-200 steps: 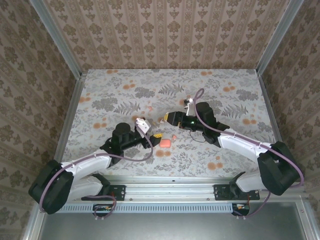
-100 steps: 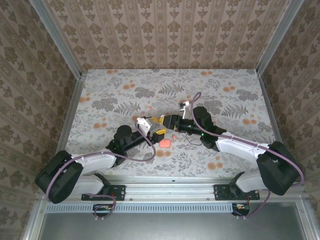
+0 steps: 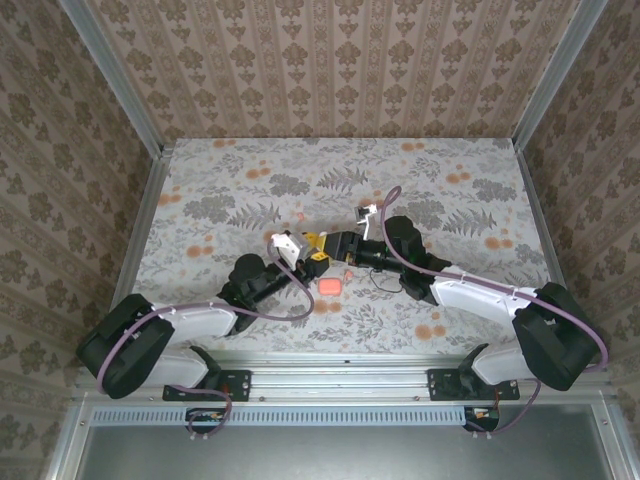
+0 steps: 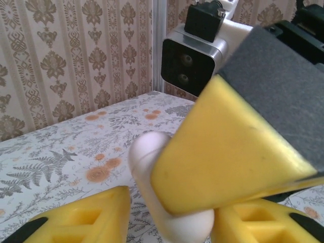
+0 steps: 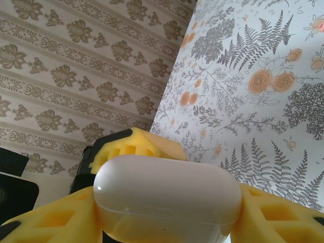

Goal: Insert the wireless bluetooth earbuds into the charging case

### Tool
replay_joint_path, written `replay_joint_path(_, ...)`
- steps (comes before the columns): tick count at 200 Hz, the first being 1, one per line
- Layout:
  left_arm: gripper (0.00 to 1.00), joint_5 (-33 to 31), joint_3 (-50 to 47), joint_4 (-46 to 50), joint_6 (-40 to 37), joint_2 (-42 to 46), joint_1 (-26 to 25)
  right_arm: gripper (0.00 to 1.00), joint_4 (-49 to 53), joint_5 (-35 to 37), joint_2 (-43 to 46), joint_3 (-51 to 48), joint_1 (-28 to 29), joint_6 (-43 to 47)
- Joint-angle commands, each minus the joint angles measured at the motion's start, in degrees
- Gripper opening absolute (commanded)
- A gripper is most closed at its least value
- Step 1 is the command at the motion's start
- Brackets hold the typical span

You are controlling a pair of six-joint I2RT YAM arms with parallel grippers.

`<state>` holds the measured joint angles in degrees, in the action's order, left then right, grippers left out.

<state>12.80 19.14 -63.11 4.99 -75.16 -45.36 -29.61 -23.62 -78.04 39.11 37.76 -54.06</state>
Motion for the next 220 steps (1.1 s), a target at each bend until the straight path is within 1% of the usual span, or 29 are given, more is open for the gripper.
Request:
replay_joint_path(1, 0.38, -1.0, -0.6, -2.1, 0.9, 0.9, -0.6, 0.56, -1.8, -0.3, 0.7, -0.4, 0.3, -0.4)
replay_joint_path(35, 0.29, -0.3, -0.4, -0.9, 1.2, 1.7, -0.6, 0.56, -1.8, -0.2, 0.6, -0.4, 0.6, -0.3)
replay_joint_path(63, 0.26, 0.1, -0.2, 1.4, 1.5, 2.8, -0.4, 0.58, -0.5, 0.1, 1.2, 0.1, 0.6, 1.3)
replay_joint_path(70, 0.26, 0.5, -0.2, 1.9, 1.7, 3.1, -0.2, 0.61, 1.2, 0.5, 1.9, 0.4, 0.5, 2.9)
replay_joint_path(81, 0.25, 1.9, -0.3, 2.5, 2.5, 3.3, 0.5, 0.69, 4.3, 1.7, 3.5, 0.8, 0.4, 5.7)
replay_joint_path(85, 0.25, 2.8, -0.2, 2.7, 2.9, 3.4, 0.8, 0.75, 5.8, 2.2, 4.5, 0.9, 0.3, 7.2)
replay_joint_path(92, 0.24, 3.6, -0.2, 2.9, 3.7, 3.5, 1.6, 0.79, 7.2, 2.8, 6.0, 0.8, -0.2, 9.0)
replay_joint_path(111, 0.23, 7.9, -0.2, 2.6, 5.4, 3.5, 3.5, 0.82, 8.3, 3.4, 10.6, -0.7, -1.9, 14.1)
replay_joint_path(125, 0.23, 11.3, 0.2, 3.0, 5.6, 3.5, 4.6, 0.82, 9.6, 2.5, 13.7, -1.6, -3.9, 18.1)
replay_joint_path(154, 0.23, 18.0, 1.3, 2.8, 6.5, 3.0, 6.2, 0.81, 11.9, -6.0, 17.9, -2.7, -8.6, 28.8)
replay_joint_path(158, 0.23, 19.1, 1.5, 2.7, 6.6, 2.8, 6.3, 0.8, 12.5, -7.6, 18.2, -2.7, -9.1, 30.6)
replay_joint_path(177, 0.22, 23.5, 2.4, 2.3, 7.0, 2.1, 6.6, 0.76, 19.2, -14.0, 18.3, -0.8, -12.3, 39.7)
replay_joint_path(180, 0.22, 25.7, 2.7, 2.3, 7.2, 1.9, 6.7, 0.76, 20.1, -15.3, 18.2, -0.3, -12.7, 41.3)
replay_joint_path(185, 0.22, 27.1, 3.1, 2.3, 7.4, 1.8, 6.7, 0.75, 21.6, -17.6, 18.0, 0.2, -13.5, 44.1)
replay_joint_path(199, 0.22, 30.2, 3.9, 2.3, 8.1, 1.2, 6.8, 0.71, 24.2, -22.9, 17.9, 1.0, -14.5, 52.6)
replay_joint_path(220, 0.22, 33.2, 4.9, 1.4, 9.1, 0.6, 6.7, 0.69, 28.4, -26.6, 17.8, 2.0, -14.8, 64.2)
